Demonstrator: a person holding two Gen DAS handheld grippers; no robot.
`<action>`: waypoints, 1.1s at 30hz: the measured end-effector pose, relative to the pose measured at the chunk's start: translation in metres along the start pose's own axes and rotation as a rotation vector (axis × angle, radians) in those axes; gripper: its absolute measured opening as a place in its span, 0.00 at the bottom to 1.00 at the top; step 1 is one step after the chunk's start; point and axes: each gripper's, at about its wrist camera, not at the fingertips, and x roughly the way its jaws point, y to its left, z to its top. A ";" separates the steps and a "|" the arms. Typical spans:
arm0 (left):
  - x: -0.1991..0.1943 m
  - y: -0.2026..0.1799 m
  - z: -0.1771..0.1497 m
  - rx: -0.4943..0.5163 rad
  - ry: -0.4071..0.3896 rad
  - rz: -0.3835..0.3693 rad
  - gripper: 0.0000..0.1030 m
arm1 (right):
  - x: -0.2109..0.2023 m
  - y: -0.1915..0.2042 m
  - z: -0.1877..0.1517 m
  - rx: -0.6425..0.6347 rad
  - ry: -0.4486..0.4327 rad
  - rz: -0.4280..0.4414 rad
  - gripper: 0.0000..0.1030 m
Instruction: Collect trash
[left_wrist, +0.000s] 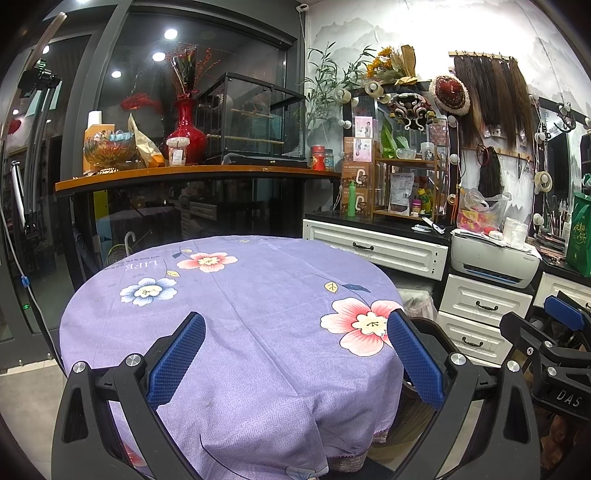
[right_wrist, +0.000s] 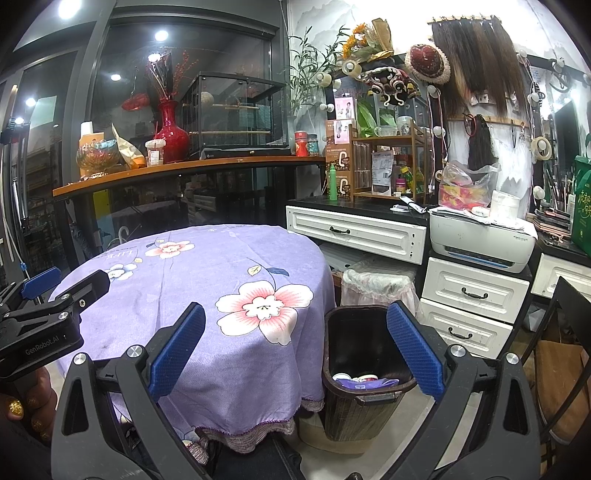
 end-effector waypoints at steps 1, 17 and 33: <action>-0.001 0.000 0.000 0.000 0.000 -0.001 0.95 | 0.000 0.001 -0.002 0.000 0.000 0.000 0.94; 0.000 0.000 -0.001 -0.003 0.003 -0.002 0.95 | 0.000 0.001 -0.001 0.000 0.001 0.000 0.94; 0.000 0.001 -0.001 -0.001 0.004 -0.004 0.95 | 0.000 0.000 0.001 0.001 0.002 0.001 0.94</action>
